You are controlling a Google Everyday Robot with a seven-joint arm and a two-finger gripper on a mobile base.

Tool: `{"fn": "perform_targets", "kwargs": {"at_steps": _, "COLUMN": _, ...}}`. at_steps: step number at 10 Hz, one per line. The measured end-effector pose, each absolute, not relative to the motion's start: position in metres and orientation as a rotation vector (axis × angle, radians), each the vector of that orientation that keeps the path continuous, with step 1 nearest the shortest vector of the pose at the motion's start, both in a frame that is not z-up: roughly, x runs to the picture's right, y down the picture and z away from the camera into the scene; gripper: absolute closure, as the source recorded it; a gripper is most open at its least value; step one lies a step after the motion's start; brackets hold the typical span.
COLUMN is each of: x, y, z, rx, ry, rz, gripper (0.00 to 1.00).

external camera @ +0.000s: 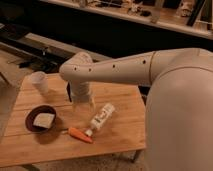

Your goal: Knock the eraser over

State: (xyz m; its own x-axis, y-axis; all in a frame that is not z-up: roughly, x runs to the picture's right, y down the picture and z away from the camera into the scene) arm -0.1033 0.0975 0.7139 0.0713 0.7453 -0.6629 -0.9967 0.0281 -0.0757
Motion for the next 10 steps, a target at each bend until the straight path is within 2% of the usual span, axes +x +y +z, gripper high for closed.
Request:
{"fn": "perform_targets", "kwargs": {"at_steps": 7, "x": -0.107, "y": 0.021, "z": 0.785, "rx": -0.577, "ry": 0.473, "rz": 1.445, "gripper": 0.35}}
{"fn": "perform_targets", "kwargs": {"at_steps": 10, "x": -0.124, "y": 0.005, "z": 0.808, "rx": -0.555, "ry": 0.469, "rz": 1.412, "gripper": 0.35}}
